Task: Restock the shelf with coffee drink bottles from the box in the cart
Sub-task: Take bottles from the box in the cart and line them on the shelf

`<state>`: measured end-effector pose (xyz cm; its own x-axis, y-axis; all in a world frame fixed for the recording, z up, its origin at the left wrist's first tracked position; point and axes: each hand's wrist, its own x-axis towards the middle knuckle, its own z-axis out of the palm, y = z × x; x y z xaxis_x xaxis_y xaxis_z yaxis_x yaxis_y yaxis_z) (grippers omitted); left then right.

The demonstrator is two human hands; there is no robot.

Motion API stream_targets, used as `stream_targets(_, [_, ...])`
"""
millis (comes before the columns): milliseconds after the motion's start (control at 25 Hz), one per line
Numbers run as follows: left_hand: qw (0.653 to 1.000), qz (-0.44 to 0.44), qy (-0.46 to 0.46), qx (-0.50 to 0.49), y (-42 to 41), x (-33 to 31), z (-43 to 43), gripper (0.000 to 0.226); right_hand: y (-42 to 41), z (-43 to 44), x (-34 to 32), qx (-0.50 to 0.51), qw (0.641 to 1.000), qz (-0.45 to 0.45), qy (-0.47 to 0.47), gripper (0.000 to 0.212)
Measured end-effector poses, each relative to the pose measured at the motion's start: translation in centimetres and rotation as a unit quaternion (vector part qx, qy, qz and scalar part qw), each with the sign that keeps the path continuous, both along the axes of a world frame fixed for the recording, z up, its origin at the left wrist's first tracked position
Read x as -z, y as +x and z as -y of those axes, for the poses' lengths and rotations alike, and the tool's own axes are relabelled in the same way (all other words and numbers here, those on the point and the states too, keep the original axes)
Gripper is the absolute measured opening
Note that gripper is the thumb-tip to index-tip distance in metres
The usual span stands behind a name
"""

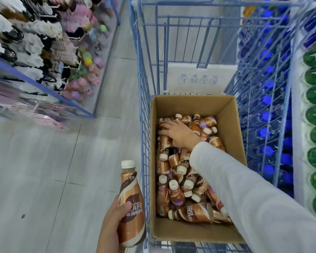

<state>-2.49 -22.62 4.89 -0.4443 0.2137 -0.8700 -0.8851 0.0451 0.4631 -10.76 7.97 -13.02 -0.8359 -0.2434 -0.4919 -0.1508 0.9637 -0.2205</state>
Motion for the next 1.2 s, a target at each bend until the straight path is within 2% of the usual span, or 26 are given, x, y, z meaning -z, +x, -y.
stream_targets(40, [1.000,-0.014,0.000,-0.002,0.1,-0.5,-0.5,0.068,0.4,-0.2,-0.3,0.001,1.000,-0.019,-0.002,0.073])
stream_targets(120, [0.999,-0.040,0.015,0.000,0.1,-1.3,-1.4,0.069,1.6,-0.8,-1.7,0.035,0.998,-0.046,-0.026,0.073])
stream_targets(200, [0.998,-0.057,0.024,0.011,-0.1,-2.1,-2.1,0.076,3.7,-0.5,-4.4,0.166,0.977,-0.051,-0.125,0.075])
stream_targets(240, [0.997,-0.062,0.034,0.020,-0.2,-2.7,-2.5,0.079,5.3,0.1,-6.0,0.262,0.944,-0.051,-0.191,0.075])
stream_targets(280, [0.996,-0.067,0.046,0.031,-0.2,-3.6,-3.0,0.079,7.2,0.7,-8.3,0.356,0.893,-0.062,-0.269,0.075])
stream_targets(360, [0.992,-0.081,0.068,0.061,-0.2,-5.5,-4.2,0.069,11.0,2.6,-12.5,0.490,0.767,-0.098,-0.403,0.067])
stream_targets(440, [0.986,-0.097,0.097,0.100,-0.2,-7.5,-5.6,0.058,14.8,4.6,-17.0,0.579,0.642,-0.135,-0.483,0.049])
stream_targets(520, [0.976,-0.116,0.119,0.142,0.3,-9.5,-7.4,0.060,18.8,6.5,-21.9,0.642,0.538,-0.162,-0.522,0.039])
stream_targets(680, [0.956,-0.124,0.154,0.218,3.2,-12.4,-11.1,0.082,26.0,9.2,-27.7,0.700,0.410,-0.246,-0.531,0.062])
stream_targets(800, [0.931,-0.124,0.188,0.288,7.7,-14.0,-13.7,0.087,32.1,10.6,-30.0,0.744,0.320,-0.309,-0.499,0.058])
stream_targets(960, [0.881,-0.117,0.239,0.390,16.6,-16.5,-16.6,0.078,41.0,12.9,-33.5,0.776,0.199,-0.377,-0.465,0.077])
stream_targets(1040, [0.853,-0.102,0.260,0.442,21.7,-18.0,-17.5,0.071,45.9,14.1,-35.3,0.768,0.136,-0.435,-0.449,0.070])
stream_targets(1160, [0.801,-0.084,0.292,0.516,30.5,-20.5,-17.7,0.076,54.7,17.0,-38.9,0.761,0.095,-0.506,-0.393,0.042])
stream_targets(1200, [0.786,-0.081,0.301,0.534,33.2,-21.4,-17.6,0.079,57.5,18.1,-39.9,0.760,0.084,-0.523,-0.377,0.039])
